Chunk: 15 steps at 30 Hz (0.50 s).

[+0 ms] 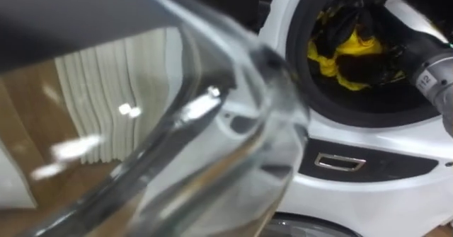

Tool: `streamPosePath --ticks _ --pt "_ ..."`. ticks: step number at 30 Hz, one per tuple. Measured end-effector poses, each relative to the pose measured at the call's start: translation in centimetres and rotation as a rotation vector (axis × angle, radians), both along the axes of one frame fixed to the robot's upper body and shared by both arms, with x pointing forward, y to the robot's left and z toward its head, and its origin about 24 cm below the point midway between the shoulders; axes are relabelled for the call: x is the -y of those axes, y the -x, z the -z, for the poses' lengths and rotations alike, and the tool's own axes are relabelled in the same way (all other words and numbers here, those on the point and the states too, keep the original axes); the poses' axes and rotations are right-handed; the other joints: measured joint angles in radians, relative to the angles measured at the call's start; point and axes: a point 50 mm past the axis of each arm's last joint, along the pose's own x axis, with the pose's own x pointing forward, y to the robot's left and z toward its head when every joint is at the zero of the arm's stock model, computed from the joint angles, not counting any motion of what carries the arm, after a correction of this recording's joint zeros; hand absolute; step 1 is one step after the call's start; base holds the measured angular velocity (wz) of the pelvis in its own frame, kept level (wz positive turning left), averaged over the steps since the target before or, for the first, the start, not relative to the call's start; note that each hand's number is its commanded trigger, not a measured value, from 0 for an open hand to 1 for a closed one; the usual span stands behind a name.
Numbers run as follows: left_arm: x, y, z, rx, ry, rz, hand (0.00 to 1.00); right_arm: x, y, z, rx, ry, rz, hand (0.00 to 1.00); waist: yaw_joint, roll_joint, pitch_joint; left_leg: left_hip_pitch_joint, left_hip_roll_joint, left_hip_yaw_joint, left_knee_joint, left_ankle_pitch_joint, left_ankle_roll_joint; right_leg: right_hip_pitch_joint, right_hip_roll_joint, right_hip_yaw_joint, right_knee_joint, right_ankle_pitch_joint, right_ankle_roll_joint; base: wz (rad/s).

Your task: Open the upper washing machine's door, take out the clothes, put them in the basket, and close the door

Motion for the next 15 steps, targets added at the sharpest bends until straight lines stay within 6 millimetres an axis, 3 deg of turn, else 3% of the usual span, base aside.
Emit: streamPosePath --ticks 5,15 --pt "0.2 0.8 0.0 -0.020 -0.006 -0.009 0.00 -0.7 1.1 0.1 0.031 -0.011 -0.041 1.00 -0.010 0.014 -0.0080 0.000 0.002 0.009 0.000 0.000 0.000 -0.003 0.002 0.001 0.000 0.000 -0.001 -0.01" --pt "0.8 1.5 0.2 -0.021 0.001 -0.023 0.00 -0.7 3.1 1.8 0.015 -0.200 -0.108 1.00 -0.026 0.021 0.0000 0.005 0.007 0.023 -0.002 0.000 -0.001 0.002 0.005 0.006 -0.002 0.001 -0.001 0.00"
